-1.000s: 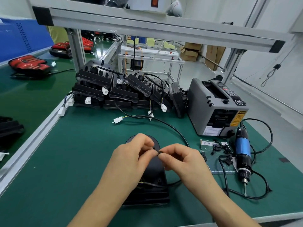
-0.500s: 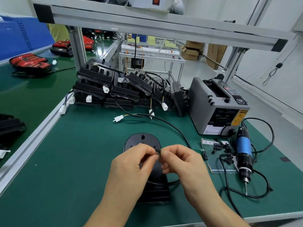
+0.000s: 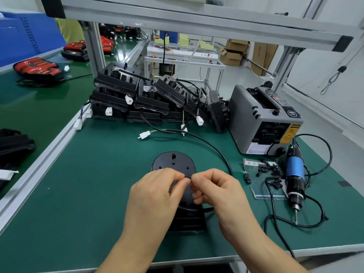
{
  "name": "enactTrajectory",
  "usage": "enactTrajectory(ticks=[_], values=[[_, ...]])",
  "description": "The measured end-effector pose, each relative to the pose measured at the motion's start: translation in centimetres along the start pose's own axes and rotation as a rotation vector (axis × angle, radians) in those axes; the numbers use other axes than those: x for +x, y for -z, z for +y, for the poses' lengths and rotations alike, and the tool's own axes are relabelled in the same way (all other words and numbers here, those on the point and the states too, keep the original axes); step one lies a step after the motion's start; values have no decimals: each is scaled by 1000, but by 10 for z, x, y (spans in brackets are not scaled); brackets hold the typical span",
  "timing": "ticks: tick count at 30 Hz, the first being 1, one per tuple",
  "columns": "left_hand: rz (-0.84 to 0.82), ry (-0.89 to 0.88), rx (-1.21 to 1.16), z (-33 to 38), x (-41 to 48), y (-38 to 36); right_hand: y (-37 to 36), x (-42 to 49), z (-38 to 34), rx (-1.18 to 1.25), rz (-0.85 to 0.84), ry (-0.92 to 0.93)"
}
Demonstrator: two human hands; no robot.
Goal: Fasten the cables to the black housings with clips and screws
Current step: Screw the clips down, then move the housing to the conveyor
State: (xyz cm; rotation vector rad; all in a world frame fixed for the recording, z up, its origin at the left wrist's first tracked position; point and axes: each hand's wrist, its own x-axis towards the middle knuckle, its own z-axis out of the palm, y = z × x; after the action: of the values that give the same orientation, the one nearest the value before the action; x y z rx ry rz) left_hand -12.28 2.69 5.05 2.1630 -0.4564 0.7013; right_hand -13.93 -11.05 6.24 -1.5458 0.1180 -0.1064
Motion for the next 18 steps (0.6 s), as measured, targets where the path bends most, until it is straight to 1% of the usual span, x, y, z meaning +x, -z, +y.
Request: enactTrajectory(ticks=[3,7,10,13,16,18], values=[[-1,-49,19,-1,-2,1,-2,-1,1,52,19,-5],[-67,-148,60,-4,-1,2,-4,-4,1,90,16,-23],[-107,-254,14,-10,5,5,3,-3,-5,50,-83,-75],[-175,-315,-33,-15,10,10,12,0,-15,3,-176,-134],[-234,-335,-51,-17,11,11,13,0,-17,-60,-166,-145],[-276,-278,-93,-19,8,14,12,-1,-16,-102,-140,-136]])
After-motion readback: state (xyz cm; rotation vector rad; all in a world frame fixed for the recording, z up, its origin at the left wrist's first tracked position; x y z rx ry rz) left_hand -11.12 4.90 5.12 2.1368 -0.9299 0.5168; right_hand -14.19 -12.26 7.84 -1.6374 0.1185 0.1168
